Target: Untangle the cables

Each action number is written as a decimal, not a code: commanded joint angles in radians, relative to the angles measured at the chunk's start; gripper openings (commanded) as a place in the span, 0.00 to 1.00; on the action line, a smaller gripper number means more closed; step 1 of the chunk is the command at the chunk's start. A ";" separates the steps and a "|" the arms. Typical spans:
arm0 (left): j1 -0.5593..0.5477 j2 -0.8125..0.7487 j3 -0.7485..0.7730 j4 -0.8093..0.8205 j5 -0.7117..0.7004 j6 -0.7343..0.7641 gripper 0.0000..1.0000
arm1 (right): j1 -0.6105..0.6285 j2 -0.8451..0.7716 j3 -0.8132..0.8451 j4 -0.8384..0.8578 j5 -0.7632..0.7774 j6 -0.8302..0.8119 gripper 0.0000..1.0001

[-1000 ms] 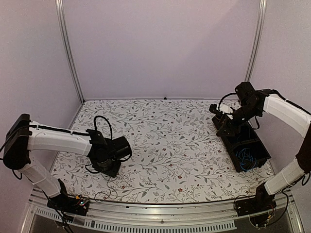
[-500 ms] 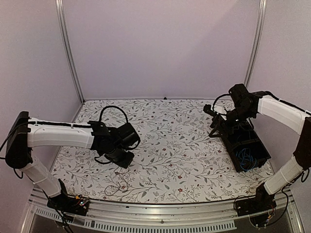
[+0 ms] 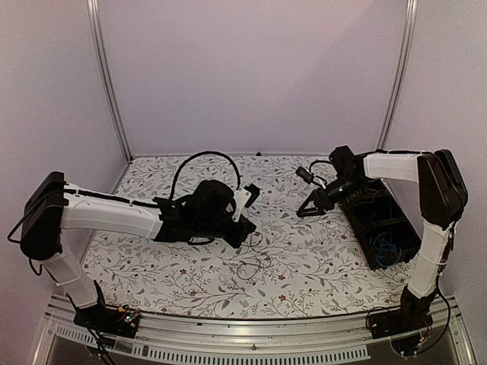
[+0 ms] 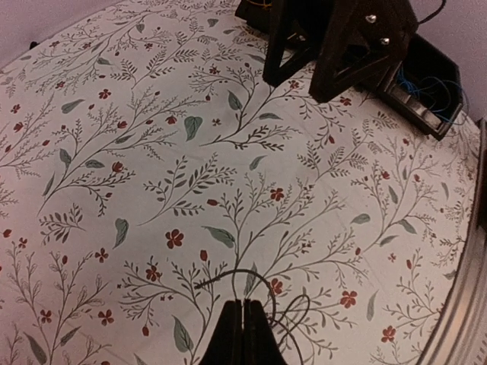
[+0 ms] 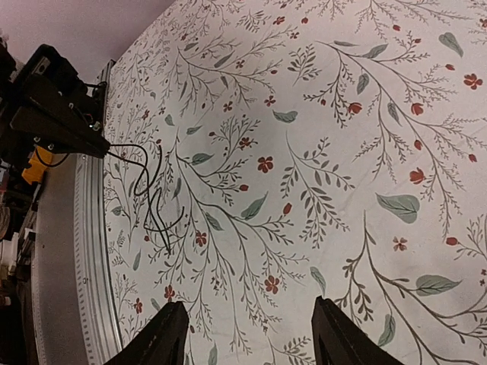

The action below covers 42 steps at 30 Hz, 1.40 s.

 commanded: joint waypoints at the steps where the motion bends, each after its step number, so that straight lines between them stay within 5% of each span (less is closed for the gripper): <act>1: -0.049 0.006 -0.019 0.244 0.035 0.097 0.00 | 0.043 0.104 0.083 -0.062 -0.228 0.054 0.61; 5: -0.058 0.007 -0.031 0.336 0.051 0.104 0.00 | 0.066 0.185 0.145 -0.123 -0.381 0.064 0.64; 20: -0.074 0.027 -0.021 0.396 0.041 0.126 0.00 | 0.142 0.266 0.198 -0.218 -0.530 0.063 0.61; 31: -0.074 0.060 0.010 0.399 0.003 0.141 0.00 | 0.143 0.239 0.185 -0.297 -0.587 -0.007 0.31; 37: -0.075 0.067 0.011 0.397 -0.023 0.139 0.00 | 0.144 0.237 0.189 -0.316 -0.588 -0.048 0.00; 40: -0.075 0.050 -0.017 0.397 -0.035 0.130 0.01 | 0.142 0.232 0.204 -0.329 -0.578 -0.060 0.00; 42: -0.075 0.033 -0.038 0.382 -0.044 0.116 0.16 | 0.142 0.231 0.223 -0.346 -0.565 -0.077 0.00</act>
